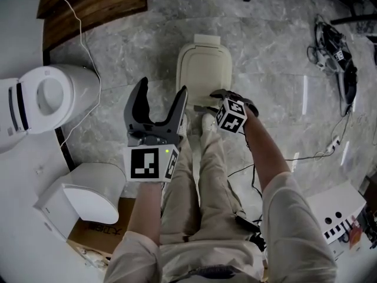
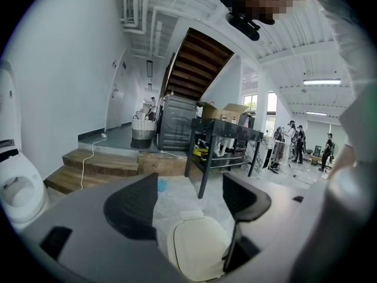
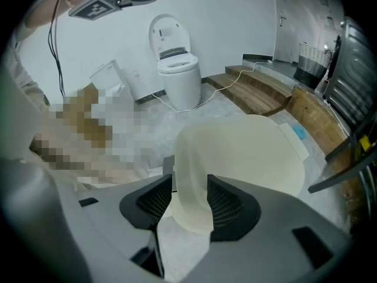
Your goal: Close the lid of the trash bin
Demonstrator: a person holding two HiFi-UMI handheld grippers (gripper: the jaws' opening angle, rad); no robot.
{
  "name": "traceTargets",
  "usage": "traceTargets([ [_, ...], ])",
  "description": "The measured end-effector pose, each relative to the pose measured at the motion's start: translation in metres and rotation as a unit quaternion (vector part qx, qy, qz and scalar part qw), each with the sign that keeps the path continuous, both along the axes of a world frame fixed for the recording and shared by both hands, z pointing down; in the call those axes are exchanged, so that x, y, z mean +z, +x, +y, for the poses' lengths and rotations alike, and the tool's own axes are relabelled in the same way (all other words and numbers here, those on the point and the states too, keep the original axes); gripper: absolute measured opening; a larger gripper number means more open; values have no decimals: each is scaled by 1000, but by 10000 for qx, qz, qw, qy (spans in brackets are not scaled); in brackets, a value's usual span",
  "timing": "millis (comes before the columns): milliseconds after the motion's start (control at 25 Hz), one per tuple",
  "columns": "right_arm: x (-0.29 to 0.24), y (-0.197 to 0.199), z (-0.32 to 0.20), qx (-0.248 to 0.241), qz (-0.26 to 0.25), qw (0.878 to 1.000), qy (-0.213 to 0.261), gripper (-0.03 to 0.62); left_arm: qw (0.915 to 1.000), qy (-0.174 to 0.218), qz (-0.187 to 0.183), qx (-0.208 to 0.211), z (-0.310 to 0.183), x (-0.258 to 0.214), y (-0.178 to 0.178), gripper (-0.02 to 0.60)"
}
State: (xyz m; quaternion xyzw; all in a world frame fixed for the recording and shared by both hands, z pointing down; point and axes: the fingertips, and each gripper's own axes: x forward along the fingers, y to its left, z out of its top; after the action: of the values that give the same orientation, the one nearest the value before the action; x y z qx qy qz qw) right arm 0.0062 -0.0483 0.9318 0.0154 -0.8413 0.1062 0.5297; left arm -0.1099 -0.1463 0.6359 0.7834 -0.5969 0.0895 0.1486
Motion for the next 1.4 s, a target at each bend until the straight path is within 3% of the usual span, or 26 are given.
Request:
traceTargets([
  [840,21,0,0,164,128,9997,-91,193,9999,20,-32,-102,-15,9,-3,339],
  [1040,23,-2,-5,362,203,9989,-216,161,9999,49,-33,-126,-20,11,-5,339],
  [1320,13,1,10,186,779,9955,-503,210,9990,444,-38,2,-47,-37,-5,339],
  [1400,-5,-4,1,405,653,9960,-450,212,9979,635,-79,26,-58,-62,-7,339],
])
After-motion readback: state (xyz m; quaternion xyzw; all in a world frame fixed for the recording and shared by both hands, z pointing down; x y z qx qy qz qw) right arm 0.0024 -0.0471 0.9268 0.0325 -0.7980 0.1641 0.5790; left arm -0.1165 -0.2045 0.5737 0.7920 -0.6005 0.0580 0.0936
